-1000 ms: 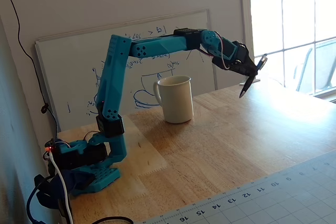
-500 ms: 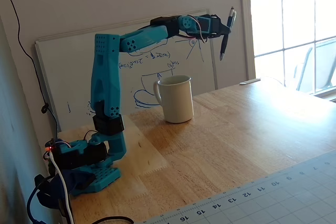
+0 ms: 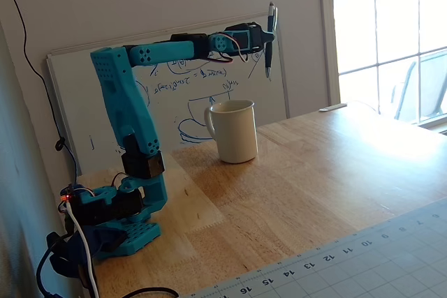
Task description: Grasp a pen and put it in a mug.
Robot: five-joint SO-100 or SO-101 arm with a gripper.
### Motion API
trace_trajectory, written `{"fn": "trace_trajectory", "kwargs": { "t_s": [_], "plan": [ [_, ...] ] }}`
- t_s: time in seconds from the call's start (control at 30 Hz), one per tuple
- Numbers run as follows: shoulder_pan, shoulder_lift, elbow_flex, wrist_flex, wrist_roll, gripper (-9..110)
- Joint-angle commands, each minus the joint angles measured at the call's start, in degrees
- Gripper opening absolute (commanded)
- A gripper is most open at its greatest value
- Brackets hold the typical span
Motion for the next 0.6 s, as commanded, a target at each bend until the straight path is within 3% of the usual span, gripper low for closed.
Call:
{"fn": "trace_trajectory", "kwargs": {
  "t_s": [0.0,0.57],
  "plan": [
    [-0.79,10.81,4.75,-2.81,0.18,1],
    [-9.23,15.21,18.37,-2.81,0.44,1]
  ]
}}
